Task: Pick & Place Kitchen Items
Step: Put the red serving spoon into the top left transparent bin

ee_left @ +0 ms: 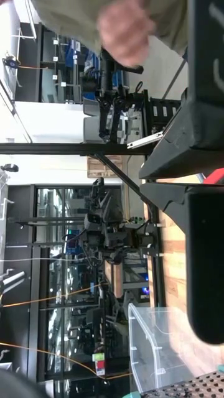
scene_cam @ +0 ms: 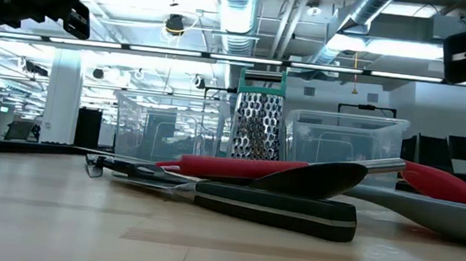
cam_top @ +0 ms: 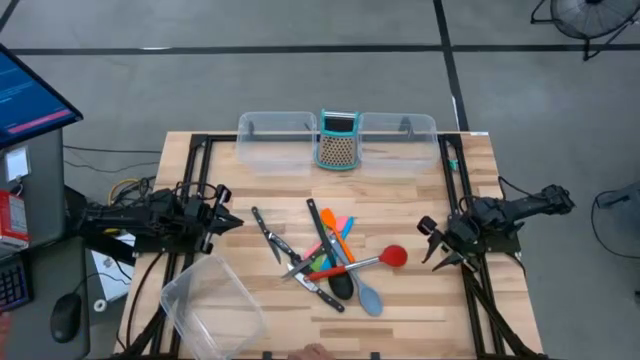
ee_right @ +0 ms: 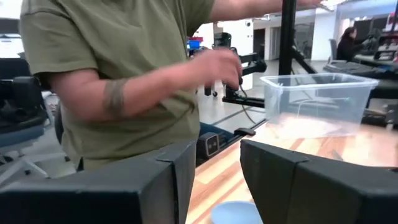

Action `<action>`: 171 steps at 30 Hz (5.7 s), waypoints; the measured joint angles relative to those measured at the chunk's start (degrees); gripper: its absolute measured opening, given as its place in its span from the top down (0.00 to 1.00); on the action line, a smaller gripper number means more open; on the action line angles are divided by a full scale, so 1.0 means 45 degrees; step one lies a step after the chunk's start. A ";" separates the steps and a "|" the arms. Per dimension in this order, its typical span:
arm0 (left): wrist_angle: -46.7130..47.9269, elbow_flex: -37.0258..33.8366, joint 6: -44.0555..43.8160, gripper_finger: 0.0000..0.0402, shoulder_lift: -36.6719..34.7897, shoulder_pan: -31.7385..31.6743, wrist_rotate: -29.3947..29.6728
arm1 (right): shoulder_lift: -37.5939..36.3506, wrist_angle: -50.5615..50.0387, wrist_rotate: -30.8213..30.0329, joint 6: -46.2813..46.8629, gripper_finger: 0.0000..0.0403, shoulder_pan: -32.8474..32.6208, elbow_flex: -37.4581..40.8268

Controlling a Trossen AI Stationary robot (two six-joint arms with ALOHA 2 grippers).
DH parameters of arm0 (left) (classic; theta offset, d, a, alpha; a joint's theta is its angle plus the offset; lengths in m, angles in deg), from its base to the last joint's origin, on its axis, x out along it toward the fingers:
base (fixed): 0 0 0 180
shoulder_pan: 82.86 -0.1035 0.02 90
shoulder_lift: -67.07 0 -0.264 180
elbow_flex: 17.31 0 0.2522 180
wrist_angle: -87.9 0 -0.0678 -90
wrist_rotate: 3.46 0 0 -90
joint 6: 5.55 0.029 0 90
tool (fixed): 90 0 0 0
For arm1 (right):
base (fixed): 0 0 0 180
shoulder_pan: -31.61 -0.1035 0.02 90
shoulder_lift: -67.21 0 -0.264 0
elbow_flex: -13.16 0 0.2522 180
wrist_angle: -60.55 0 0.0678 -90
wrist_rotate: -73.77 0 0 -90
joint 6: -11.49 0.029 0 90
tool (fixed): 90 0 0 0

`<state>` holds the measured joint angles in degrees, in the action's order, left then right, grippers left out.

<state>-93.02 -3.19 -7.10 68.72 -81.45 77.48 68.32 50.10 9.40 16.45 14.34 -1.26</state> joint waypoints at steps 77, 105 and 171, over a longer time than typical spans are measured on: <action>-0.0194 0.0002 -0.0002 0.99 0.0000 0.0000 -0.0004 | 0.0080 1.1965 -0.5278 -0.3791 0.69 -0.0051 0.0007; -0.0204 -0.0001 -0.0002 0.99 0.0005 0.0002 -0.0007 | 1.5086 -0.0952 -1.4307 -0.2126 0.51 -0.0026 -1.1958; -0.0573 -0.0003 -0.0001 0.99 0.0427 0.0002 -0.0005 | 2.5446 -0.6013 -0.6858 -0.0089 0.47 -0.0226 -1.7078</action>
<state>-95.60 -3.21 -7.11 70.65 -81.44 77.46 182.83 23.04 -21.46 16.05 13.32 -78.11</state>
